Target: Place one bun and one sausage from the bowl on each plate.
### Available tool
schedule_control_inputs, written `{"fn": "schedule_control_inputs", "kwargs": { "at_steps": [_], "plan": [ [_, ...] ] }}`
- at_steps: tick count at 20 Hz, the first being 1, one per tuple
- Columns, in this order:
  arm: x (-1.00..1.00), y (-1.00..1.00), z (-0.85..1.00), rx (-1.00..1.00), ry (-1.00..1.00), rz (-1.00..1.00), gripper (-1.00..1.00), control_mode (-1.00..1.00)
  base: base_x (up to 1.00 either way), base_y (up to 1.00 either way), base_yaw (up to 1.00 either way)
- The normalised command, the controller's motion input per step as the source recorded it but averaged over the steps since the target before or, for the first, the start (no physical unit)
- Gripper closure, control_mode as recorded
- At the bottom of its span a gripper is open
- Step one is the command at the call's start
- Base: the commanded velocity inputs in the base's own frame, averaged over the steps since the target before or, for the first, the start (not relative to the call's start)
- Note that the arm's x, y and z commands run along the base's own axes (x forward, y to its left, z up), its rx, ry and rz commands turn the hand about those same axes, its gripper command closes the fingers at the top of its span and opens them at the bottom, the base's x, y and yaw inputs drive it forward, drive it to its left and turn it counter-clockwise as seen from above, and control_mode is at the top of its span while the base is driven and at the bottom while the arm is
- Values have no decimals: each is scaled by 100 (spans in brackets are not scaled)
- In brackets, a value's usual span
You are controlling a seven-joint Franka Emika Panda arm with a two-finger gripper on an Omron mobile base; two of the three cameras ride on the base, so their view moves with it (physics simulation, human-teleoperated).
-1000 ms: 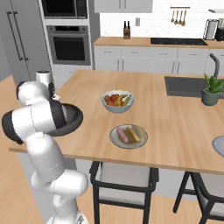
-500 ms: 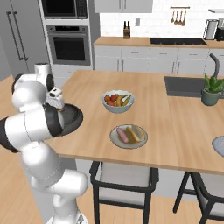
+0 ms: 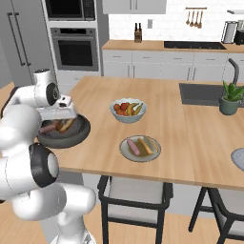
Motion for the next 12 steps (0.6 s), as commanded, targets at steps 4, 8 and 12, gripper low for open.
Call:
{"fn": "schedule_control_inputs", "kwargs": {
  "at_steps": [4,8,12],
  "plan": [
    [-45,-58,42,0,3,1,100,-100,0,0,0],
    [-33,-57,12,0,1,-12,100,-100,0,0,0],
    [-52,-54,14,1,-7,-9,100,-100,0,0,0]
  ]
}}
